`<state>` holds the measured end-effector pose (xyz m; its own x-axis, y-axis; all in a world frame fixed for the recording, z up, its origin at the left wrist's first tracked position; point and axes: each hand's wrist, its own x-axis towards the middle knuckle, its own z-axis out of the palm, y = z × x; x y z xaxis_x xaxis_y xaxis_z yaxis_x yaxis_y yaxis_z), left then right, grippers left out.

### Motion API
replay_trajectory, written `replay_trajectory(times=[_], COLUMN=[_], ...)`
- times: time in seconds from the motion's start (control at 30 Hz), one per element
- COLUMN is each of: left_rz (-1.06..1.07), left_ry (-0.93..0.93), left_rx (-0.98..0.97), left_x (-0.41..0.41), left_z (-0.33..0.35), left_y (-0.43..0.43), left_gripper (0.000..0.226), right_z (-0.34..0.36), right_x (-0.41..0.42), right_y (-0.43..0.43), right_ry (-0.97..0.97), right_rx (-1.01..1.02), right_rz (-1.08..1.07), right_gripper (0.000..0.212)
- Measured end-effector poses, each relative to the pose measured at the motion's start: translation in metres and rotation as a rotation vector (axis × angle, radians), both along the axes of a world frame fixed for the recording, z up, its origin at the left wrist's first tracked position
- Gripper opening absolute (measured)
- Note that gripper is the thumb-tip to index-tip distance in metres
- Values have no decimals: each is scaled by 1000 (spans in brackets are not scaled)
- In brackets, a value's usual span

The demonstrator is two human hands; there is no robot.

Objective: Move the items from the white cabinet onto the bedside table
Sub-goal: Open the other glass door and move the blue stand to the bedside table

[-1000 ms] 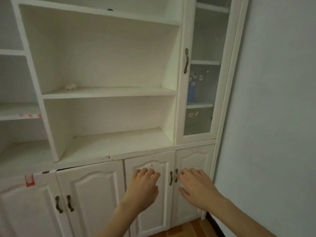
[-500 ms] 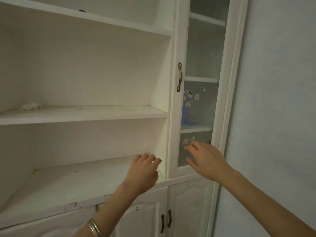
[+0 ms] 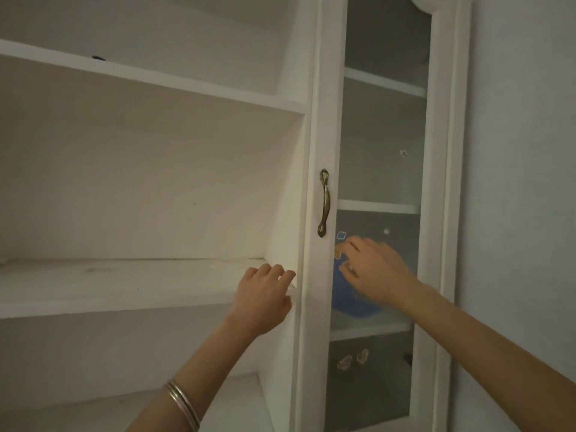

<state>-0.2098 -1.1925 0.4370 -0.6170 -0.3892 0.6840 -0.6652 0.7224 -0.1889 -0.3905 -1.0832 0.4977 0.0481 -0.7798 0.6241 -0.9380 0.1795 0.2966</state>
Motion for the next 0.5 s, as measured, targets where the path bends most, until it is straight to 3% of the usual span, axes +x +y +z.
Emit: replay_trajectory(times=[0.17, 0.3, 0.5], left_rz=[-24, -75, -181], left_ry=[56, 71, 129], left_rx=[-65, -75, -112], left_x=[-26, -43, -52], left_z=[22, 32, 28], left_y=[-43, -68, -86], left_gripper=[49, 53, 51], right_z=[42, 59, 72], right_x=[-18, -23, -23], right_y=[-43, -68, -95], right_ry=[-93, -173, -501], right_rx=[-81, -144, -260], right_rz=[7, 59, 192], right_gripper=[52, 55, 35])
